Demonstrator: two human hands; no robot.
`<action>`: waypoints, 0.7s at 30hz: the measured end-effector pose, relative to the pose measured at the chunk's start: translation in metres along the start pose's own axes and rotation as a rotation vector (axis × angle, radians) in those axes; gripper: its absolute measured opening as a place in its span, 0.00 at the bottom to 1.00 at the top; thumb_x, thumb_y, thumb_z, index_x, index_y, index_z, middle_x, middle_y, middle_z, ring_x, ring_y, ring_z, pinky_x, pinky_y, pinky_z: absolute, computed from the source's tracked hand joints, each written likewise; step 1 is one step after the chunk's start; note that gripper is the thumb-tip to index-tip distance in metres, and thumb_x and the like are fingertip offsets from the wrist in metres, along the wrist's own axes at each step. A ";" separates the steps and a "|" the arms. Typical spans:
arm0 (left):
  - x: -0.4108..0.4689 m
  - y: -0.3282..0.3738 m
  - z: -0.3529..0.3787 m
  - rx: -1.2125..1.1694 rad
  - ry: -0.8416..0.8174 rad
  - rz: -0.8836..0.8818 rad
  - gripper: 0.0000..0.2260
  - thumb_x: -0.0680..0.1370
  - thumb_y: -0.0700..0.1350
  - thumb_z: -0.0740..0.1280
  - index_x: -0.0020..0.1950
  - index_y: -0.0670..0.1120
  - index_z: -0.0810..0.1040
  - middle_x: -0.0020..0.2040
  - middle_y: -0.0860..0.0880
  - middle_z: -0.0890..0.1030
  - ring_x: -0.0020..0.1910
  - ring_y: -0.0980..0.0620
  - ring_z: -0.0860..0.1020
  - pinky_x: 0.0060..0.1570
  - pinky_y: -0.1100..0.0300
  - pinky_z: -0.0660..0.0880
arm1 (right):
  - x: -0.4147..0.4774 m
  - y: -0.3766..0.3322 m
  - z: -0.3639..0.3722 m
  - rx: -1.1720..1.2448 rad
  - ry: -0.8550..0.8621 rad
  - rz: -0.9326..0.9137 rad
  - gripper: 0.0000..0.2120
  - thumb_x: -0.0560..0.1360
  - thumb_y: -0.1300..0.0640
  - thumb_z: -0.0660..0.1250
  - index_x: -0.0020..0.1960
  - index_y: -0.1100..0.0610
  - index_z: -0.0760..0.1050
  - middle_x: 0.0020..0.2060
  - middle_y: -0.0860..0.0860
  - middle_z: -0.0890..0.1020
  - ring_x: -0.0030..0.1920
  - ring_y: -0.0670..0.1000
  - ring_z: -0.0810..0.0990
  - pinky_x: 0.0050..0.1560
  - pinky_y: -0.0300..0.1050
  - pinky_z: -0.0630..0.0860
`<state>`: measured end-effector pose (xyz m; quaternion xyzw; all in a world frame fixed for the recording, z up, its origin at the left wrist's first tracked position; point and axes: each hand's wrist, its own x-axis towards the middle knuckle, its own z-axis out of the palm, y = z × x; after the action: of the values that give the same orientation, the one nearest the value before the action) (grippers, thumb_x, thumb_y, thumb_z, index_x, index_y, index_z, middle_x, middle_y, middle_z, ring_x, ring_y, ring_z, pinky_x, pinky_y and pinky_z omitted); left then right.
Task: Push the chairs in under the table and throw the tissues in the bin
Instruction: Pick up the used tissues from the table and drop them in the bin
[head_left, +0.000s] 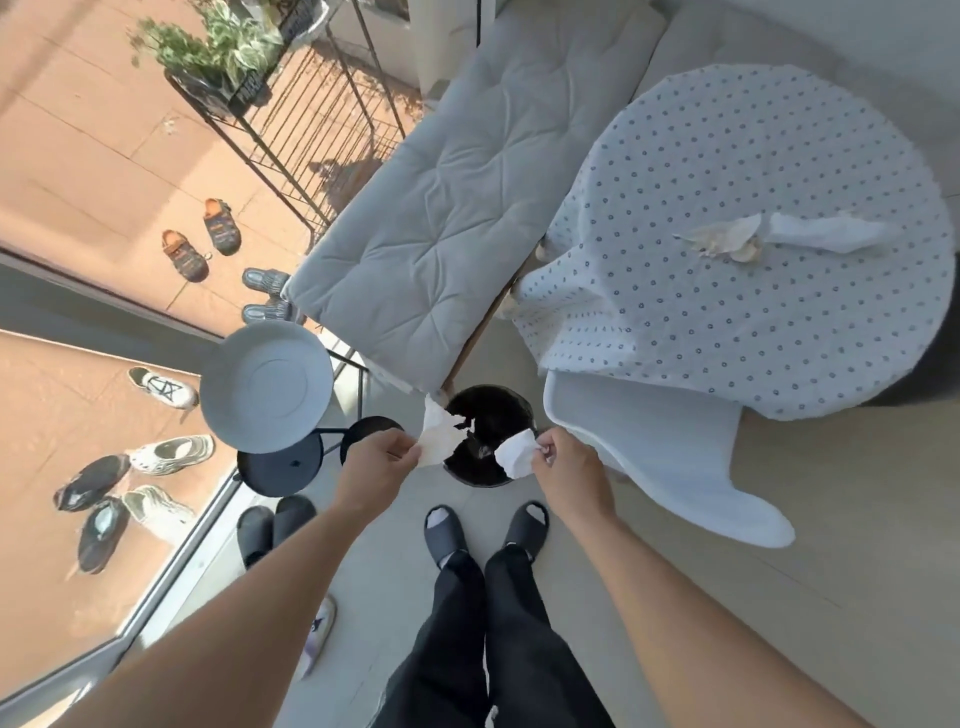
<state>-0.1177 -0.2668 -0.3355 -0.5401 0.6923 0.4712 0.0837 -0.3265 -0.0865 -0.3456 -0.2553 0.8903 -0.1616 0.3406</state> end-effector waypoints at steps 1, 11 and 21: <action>0.011 -0.004 0.006 0.010 -0.006 -0.011 0.04 0.80 0.50 0.71 0.47 0.52 0.84 0.43 0.56 0.85 0.42 0.59 0.82 0.38 0.64 0.72 | 0.009 0.004 0.010 -0.015 -0.008 0.003 0.04 0.77 0.53 0.64 0.51 0.48 0.76 0.47 0.45 0.81 0.50 0.51 0.79 0.43 0.47 0.73; 0.119 -0.066 0.089 0.057 -0.056 -0.100 0.04 0.80 0.50 0.71 0.47 0.52 0.84 0.42 0.57 0.85 0.44 0.57 0.82 0.39 0.62 0.74 | 0.106 0.054 0.111 0.046 -0.067 0.057 0.04 0.77 0.55 0.65 0.51 0.48 0.77 0.48 0.45 0.81 0.49 0.51 0.80 0.50 0.53 0.80; 0.191 -0.123 0.178 0.109 -0.145 -0.136 0.06 0.80 0.48 0.69 0.52 0.51 0.86 0.45 0.54 0.86 0.46 0.53 0.83 0.42 0.59 0.76 | 0.153 0.113 0.200 0.035 -0.261 0.085 0.17 0.79 0.56 0.64 0.67 0.51 0.75 0.61 0.47 0.79 0.61 0.52 0.77 0.56 0.45 0.74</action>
<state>-0.1632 -0.2592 -0.6206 -0.5452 0.6706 0.4640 0.1945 -0.3255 -0.1032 -0.6208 -0.2299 0.8457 -0.1280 0.4644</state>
